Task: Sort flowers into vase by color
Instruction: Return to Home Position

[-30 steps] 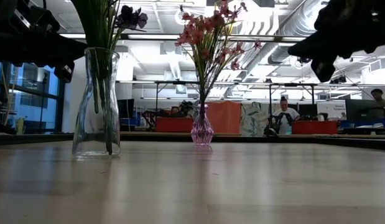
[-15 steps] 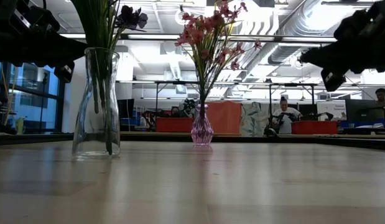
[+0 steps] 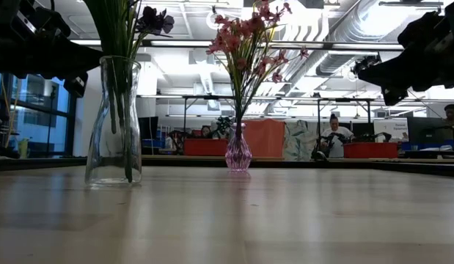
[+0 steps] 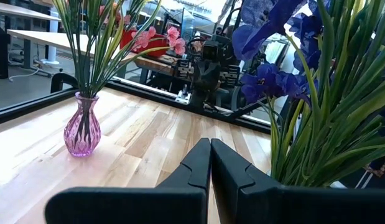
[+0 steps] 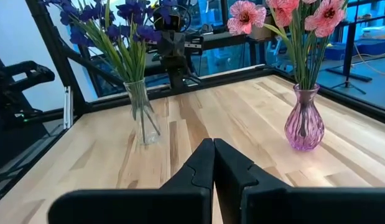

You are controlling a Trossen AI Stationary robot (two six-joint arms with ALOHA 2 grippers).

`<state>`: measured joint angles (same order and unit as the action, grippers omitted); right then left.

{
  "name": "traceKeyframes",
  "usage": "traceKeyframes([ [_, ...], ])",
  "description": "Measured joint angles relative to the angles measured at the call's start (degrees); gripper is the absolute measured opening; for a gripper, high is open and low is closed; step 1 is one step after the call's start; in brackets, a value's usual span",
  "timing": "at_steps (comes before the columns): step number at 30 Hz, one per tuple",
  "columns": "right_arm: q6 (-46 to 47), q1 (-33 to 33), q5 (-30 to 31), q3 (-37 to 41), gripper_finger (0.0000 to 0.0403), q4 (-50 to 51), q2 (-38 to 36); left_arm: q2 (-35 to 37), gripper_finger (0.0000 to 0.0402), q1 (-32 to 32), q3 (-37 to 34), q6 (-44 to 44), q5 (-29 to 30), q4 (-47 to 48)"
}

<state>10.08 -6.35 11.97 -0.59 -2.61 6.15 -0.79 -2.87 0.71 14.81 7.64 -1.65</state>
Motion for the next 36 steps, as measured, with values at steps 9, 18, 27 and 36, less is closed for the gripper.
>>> traceKeyframes([
  [9, 0.1, -1.3, -0.3, 0.0, 0.0000, 0.2, -3.1, 0.0, 0.0000, 0.0, 0.0, 0.0, 0.0, 0.0],
  [18, 0.4, -0.4, -1.7, 0.0, 0.0000, -4.9, -6.1, 0.0, 0.0000, 0.0, 0.0, 0.0, 0.0, 0.0],
  [27, 0.4, -0.3, -1.8, 0.0, 0.0000, -3.2, -5.8, 0.6, 0.0000, -0.2, 0.0, 0.0, 0.0, -0.1],
  [36, 0.3, -0.3, -1.9, 0.1, 0.0000, -2.6, -5.8, 0.0, 0.0000, -0.3, 0.0, 0.0, 0.0, 0.0],
])
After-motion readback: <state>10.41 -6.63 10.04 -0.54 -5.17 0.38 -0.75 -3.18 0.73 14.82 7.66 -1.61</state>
